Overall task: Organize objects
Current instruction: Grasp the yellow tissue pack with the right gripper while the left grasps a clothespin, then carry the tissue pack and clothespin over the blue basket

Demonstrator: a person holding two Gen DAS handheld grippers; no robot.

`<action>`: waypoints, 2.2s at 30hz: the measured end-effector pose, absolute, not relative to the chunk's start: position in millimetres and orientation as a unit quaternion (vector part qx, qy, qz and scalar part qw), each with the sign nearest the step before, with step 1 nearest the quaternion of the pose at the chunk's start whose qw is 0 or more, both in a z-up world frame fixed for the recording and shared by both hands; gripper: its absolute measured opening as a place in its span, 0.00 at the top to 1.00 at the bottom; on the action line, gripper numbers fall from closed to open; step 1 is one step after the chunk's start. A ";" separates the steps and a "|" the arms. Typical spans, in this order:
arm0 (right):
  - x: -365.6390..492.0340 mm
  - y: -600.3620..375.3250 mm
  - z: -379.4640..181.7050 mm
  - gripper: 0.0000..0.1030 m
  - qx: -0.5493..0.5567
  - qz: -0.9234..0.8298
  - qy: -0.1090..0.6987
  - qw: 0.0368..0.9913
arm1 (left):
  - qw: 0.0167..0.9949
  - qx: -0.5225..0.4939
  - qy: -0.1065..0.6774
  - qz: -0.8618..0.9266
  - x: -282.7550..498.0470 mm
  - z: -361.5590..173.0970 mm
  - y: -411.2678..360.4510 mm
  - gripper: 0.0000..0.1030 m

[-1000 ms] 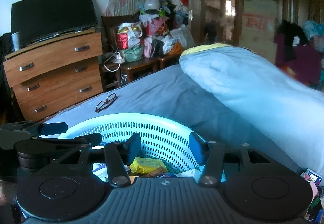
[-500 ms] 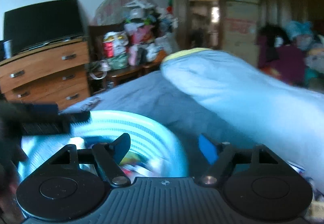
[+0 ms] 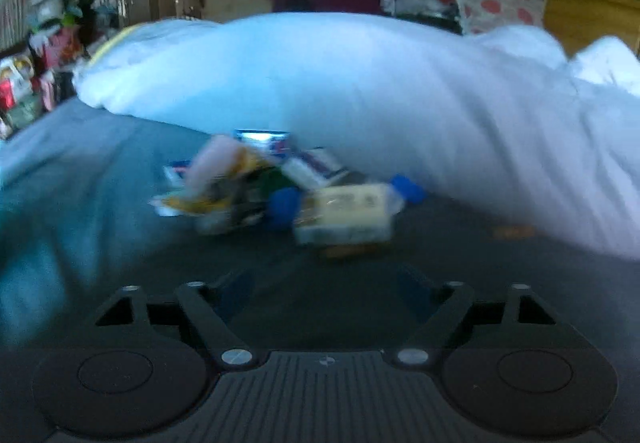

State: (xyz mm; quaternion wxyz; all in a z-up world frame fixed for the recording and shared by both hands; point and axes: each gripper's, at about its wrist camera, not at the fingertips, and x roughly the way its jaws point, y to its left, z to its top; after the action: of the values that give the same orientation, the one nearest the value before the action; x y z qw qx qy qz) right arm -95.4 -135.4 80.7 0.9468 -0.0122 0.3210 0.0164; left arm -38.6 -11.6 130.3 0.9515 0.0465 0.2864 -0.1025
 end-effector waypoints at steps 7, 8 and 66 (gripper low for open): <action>-11.3 -140.7 58.2 0.08 -0.153 0.066 0.343 0.924 | 0.937 0.049 0.323 -0.121 0.0 88.6 -7.6 0.14; -0.8 -143.3 53.1 0.06 -0.156 0.075 0.352 0.920 | 0.936 0.045 0.328 -0.121 3.5 83.9 -5.7 0.14; -148.6 -228.0 56.4 0.50 0.074 -0.011 0.319 0.945 | 0.918 0.083 0.291 -0.257 54.8 53.1 -152.2 0.86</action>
State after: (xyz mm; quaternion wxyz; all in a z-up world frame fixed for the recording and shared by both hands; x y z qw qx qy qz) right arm -148.6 -228.0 56.4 0.9448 0.0742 0.3189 -0.0111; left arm 54.8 -152.2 53.1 0.9178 0.0829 0.2909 -0.2574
